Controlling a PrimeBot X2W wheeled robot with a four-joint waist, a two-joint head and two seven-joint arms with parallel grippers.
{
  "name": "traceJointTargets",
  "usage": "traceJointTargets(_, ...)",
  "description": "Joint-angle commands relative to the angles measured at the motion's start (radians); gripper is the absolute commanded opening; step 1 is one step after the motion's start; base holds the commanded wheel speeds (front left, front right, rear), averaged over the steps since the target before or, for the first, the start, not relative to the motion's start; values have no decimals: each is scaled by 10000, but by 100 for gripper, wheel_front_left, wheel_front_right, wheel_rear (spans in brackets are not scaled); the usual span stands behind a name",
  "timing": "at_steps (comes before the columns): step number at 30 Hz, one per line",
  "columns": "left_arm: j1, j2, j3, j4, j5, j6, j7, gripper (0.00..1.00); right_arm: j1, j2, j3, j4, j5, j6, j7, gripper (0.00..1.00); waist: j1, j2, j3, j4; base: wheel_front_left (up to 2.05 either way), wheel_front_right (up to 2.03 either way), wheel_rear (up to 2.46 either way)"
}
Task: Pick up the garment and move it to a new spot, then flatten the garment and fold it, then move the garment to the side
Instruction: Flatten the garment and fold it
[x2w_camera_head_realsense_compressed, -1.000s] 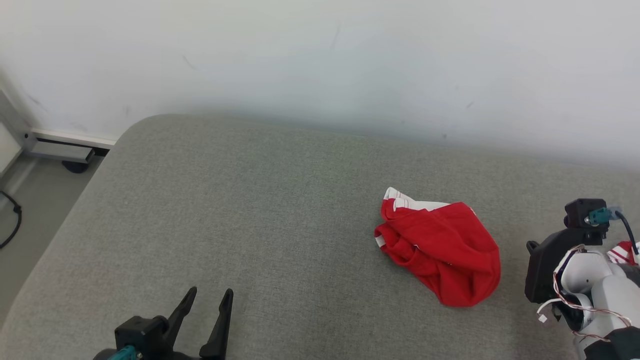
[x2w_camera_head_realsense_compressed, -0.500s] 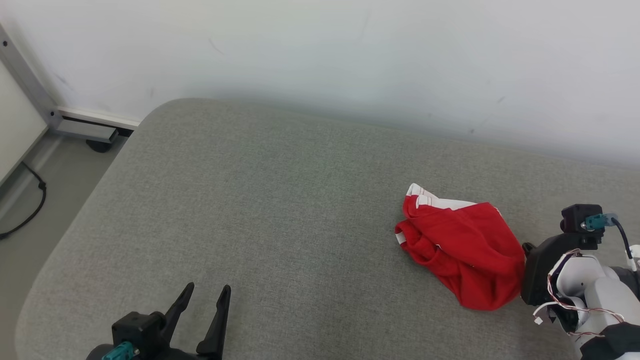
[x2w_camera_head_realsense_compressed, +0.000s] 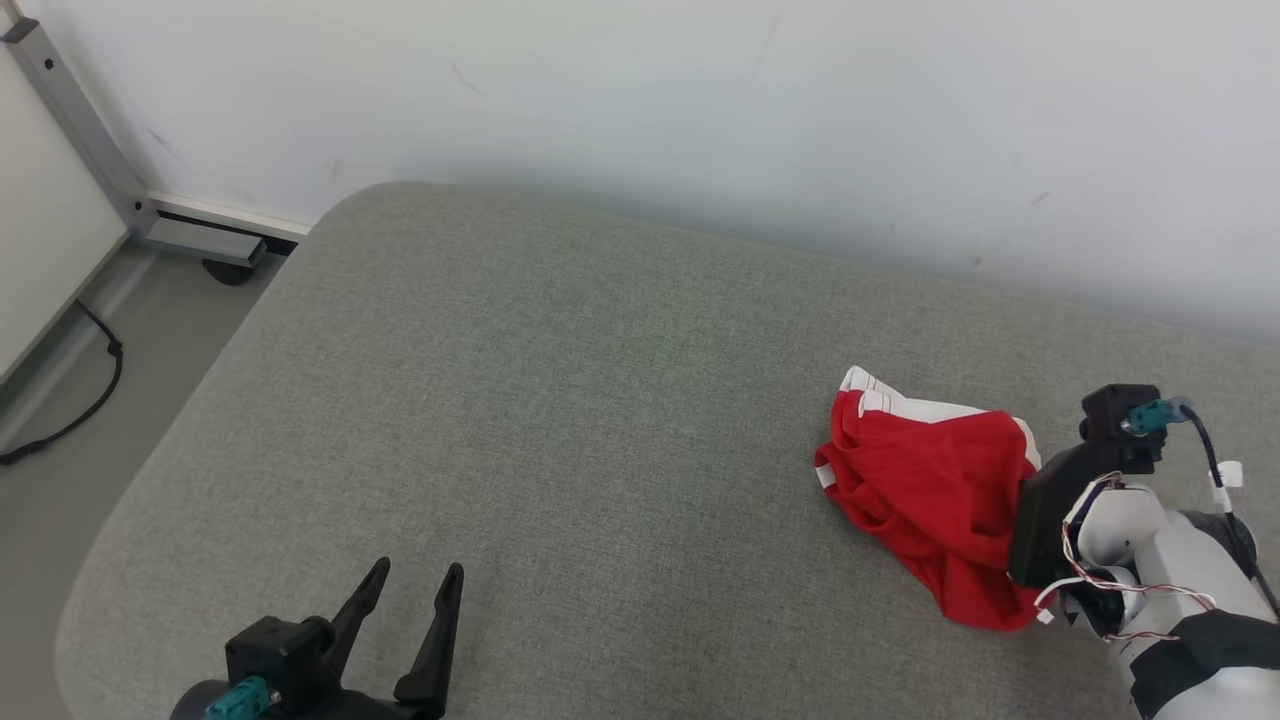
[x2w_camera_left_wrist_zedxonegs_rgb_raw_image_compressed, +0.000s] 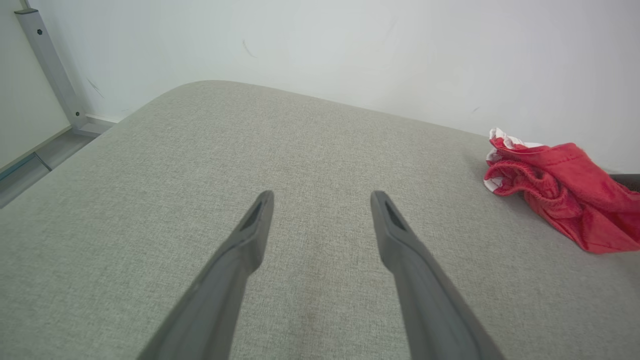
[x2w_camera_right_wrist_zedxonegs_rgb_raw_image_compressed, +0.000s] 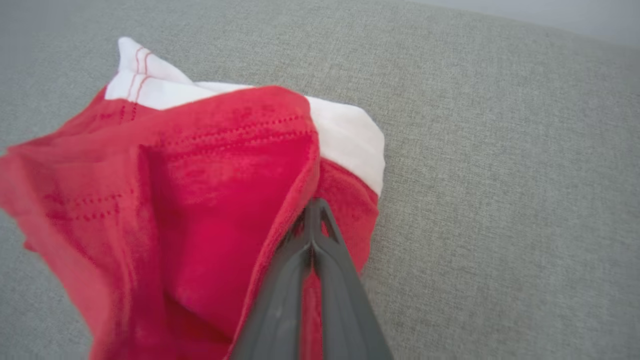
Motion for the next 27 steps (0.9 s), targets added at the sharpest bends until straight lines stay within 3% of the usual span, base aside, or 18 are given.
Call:
traceJointTargets(1,-48,40,-4,8,-25,52,-47,100,-85,-56,63,41,121,-12,111,0,0,0,-11,24,0,0,0)
traceJointTargets(10,92,89,18,21,-103,146,-70,100,220,248,927,-617,823,-10,1042,0,0,0,-217,-45,0,0,0)
traceJointTargets(18,168,128,7,-68,-176,229,-81,100,1182,170,2173,-2562,1411,-10,2281,0,0,0,-330,-270,0,0,0)
traceJointTargets(27,82,100,-98,-2,-210,198,-50,100,1860,401,2905,-4265,1546,-10,2831,0,0,0,-420,-322,0,0,0)
